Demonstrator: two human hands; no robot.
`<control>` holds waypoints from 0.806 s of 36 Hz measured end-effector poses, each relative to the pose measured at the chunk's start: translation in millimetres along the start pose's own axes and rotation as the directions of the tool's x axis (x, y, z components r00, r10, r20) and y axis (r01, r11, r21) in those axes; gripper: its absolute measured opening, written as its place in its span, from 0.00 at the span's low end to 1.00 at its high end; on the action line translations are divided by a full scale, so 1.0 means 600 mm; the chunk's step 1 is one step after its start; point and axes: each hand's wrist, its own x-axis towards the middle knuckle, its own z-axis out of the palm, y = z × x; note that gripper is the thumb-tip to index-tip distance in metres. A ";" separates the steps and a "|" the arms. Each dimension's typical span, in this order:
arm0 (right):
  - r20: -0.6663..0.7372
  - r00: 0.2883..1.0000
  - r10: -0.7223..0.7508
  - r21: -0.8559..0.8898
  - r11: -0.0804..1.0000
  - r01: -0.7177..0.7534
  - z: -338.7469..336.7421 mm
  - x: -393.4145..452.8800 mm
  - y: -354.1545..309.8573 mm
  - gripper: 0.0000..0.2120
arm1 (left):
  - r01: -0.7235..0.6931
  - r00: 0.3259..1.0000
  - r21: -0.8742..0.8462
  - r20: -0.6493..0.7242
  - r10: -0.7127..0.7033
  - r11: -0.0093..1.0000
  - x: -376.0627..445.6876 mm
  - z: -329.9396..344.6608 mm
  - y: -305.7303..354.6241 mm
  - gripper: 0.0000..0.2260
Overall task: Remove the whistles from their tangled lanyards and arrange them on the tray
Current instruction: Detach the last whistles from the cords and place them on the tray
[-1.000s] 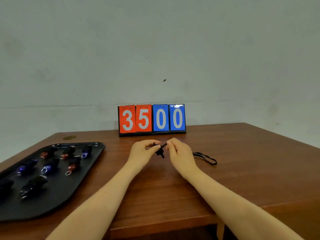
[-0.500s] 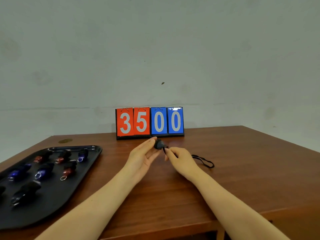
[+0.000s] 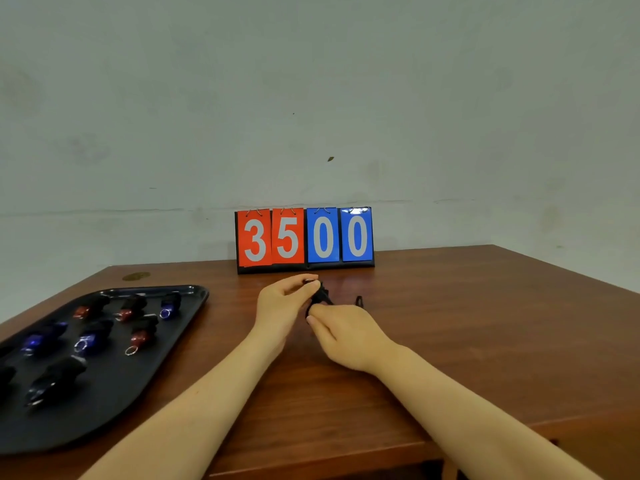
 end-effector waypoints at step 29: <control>-0.126 0.909 0.398 0.432 0.847 -0.311 -0.004 0.002 0.049 0.14 | 0.245 0.965 -0.460 0.202 -0.169 0.854 -0.029 0.008 0.019 0.08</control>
